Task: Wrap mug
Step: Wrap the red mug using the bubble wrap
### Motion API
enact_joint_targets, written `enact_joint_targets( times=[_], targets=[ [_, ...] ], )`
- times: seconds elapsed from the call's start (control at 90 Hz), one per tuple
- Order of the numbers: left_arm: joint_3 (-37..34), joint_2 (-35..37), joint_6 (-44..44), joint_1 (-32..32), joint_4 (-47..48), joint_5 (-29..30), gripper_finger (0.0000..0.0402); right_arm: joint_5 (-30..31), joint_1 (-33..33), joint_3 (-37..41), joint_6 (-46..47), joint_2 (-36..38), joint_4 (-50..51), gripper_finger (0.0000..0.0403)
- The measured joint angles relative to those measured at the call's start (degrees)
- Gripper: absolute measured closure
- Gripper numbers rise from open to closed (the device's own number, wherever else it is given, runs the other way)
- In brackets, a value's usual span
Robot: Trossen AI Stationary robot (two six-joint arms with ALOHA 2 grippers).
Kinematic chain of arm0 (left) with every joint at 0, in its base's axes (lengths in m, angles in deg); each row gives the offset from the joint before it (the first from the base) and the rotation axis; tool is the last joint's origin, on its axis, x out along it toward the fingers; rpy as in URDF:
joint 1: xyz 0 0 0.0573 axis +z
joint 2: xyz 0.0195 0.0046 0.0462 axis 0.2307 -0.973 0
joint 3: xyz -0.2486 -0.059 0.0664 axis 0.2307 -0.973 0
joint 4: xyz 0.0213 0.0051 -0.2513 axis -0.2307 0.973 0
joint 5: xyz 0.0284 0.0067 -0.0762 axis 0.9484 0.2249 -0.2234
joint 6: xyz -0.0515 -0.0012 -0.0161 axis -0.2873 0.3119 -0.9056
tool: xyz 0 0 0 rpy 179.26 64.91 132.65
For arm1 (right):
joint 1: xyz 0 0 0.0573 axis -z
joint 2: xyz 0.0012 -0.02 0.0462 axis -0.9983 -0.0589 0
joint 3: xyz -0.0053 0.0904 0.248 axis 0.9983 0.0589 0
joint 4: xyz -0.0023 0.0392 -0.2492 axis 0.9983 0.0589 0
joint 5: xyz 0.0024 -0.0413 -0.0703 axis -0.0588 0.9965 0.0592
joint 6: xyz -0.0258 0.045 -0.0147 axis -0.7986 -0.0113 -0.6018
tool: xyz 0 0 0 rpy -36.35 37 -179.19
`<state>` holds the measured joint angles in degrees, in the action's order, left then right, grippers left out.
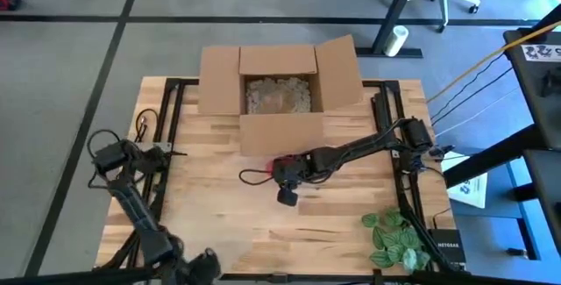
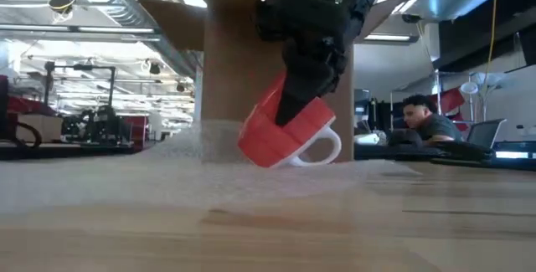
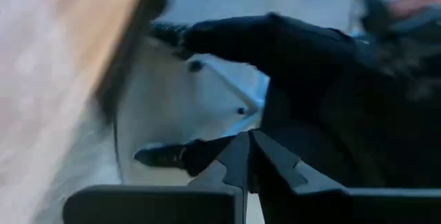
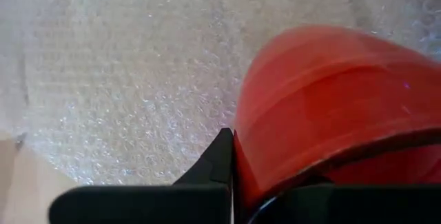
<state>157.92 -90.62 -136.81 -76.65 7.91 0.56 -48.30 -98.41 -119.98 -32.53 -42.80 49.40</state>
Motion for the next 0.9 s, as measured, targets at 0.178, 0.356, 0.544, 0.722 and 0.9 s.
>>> enact_joint_targets(
  times=[0.178, 0.356, 0.544, 0.722, 0.9],
  targets=[
    [5.9, 1.3, -8.8, -1.1, 31.3, 7.6, 0.0402, 0.8, -2.2, 0.0, 2.9, 0.0, 1.0, 0.0402],
    [6.3, 1.7, -18.1, 2.3, 53.3, 6.8, 0.0402, -0.9, -4.8, 0.0, 5.8, 0.4, 1.4, 0.0402],
    [5.1, 1.7, -10.8, 8.0, 55.9, 5.0, 0.0402, -3.7, -8.0, -4.8, 7.8, 0.1, 6.4, 0.0402],
    [0.1, 1.6, -2.2, 12.1, 43.6, 1.2, 0.0402, -2.3, -10.4, -14.5, 8.6, -0.5, 19.2, 0.0402],
    [-4.8, 1.6, -1.2, 12.8, 34.3, 0.5, 0.0402, 0.3, -11.3, -22.3, 7.0, 0.0, 25.5, 0.0402]
  ],
)
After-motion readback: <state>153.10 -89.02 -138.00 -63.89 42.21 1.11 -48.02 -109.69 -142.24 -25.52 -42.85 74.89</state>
